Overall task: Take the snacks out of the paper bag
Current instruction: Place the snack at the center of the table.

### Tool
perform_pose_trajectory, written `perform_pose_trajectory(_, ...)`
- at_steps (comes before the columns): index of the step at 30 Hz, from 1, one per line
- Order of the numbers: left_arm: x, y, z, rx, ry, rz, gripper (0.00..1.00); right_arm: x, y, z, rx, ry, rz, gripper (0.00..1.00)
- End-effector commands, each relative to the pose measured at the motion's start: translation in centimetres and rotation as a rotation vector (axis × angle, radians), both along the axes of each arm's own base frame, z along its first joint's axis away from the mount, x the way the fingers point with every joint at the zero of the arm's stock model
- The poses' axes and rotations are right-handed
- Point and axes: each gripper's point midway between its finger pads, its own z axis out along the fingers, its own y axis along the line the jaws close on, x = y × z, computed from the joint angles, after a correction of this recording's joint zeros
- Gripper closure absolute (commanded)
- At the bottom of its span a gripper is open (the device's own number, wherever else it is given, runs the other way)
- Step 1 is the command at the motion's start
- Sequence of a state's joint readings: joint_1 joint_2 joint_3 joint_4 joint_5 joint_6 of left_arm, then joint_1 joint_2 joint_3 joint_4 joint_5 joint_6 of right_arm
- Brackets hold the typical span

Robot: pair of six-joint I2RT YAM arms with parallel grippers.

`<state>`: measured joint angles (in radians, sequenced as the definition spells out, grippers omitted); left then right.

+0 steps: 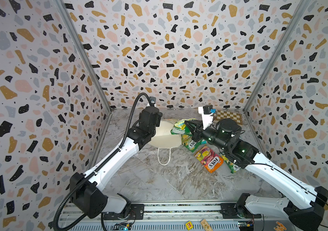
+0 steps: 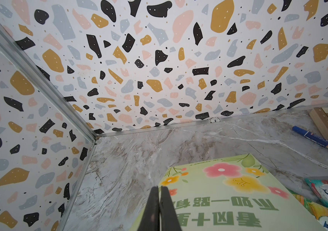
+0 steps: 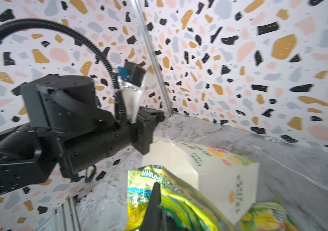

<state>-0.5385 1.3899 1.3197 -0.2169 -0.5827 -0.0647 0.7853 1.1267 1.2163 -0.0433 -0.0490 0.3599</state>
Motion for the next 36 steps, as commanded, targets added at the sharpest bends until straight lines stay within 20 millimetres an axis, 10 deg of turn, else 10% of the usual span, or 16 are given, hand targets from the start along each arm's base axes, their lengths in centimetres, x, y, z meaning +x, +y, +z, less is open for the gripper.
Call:
perform_pose_trajectory(1, 0.2, 0.1, 0.7, -0.017, -0.03, 0.006, 1.0, -0.2, -4.2, 1.8, -0.022, -0.053, -0.11, 1.0)
perform_pose_trajectory(12, 0.1, 0.2, 0.8, -0.017, -0.034, 0.009, 1.0, -0.5, -8.6, -6.3, -0.157, 0.123, -0.159, 1.0)
perform_pose_trajectory(36, -0.3, 0.8, 1.5, -0.017, -0.061, 0.03, 1.0, -3.3, 0.9, -20.6, -0.114, 0.434, 0.401, 1.0)
